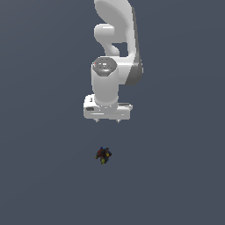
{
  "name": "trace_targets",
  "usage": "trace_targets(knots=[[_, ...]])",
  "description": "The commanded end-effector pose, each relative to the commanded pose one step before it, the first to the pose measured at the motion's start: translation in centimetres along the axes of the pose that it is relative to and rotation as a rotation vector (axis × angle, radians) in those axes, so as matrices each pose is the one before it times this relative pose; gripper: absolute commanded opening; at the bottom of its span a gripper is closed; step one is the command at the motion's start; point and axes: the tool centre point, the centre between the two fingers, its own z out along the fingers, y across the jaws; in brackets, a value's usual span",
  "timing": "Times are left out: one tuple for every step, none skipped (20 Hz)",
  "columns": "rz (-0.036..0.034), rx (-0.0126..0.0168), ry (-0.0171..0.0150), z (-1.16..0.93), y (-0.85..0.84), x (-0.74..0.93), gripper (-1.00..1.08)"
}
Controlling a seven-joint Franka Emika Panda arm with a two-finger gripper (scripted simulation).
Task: Pick up the object and move it to a goal position.
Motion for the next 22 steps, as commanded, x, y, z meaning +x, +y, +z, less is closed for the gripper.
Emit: trace_targets(knots=[[0.0,0.0,0.0,0.0,0.001,0.0,1.0],[-0.00096,-0.00007,0.00071,-0.041,-0.037,0.021,1.0],[-0.00234,-0.00014,0.00176,-0.1,-0.078,0.067,1.0],[-0.00415,-0.00024,0.00307,-0.176,-0.144,0.106,1.0],[-0.00581,-0.00033,0.0042,-0.242,-0.196,0.144,1.0],[-0.00768,-0.00043,0.00535,-0.312,-0.252,0.178,1.0],[-0.00908,-0.00049,0.00597,-0.354,-0.285,0.189,1.0],[-0.00802,-0.00041,0.00487,-0.296,-0.236,0.142,1.0],[-0.00658,-0.00033,0.00358,-0.225,-0.178,0.092,1.0],[-0.005,-0.00024,0.00233,-0.154,-0.121,0.045,1.0],[-0.00306,-0.00014,0.00106,-0.079,-0.06,0.004,1.0],[-0.00069,-0.00003,-0.00001,-0.009,0.003,-0.018,1.0],[0.00112,0.00006,-0.00064,0.041,0.024,-0.014,1.0],[0.00276,0.00013,-0.00067,0.059,0.041,0.014,1.0],[0.00376,0.00016,-0.0004,0.058,0.042,0.052,1.0],[0.0047,0.00019,-0.00013,0.057,0.036,0.09,1.0],[0.00585,0.00023,0.00006,0.063,0.035,0.126,1.0],[0.00714,0.00028,0.00018,0.072,0.038,0.161,1.0],[0.00866,0.00033,0.0002,0.09,0.047,0.192,1.0],[0.0104,0.00038,0.00008,0.116,0.062,0.22,1.0],[0.01211,0.00043,-0.00004,0.142,0.074,0.248,1.0],[0.01373,0.00047,-0.00009,0.166,0.082,0.279,1.0]])
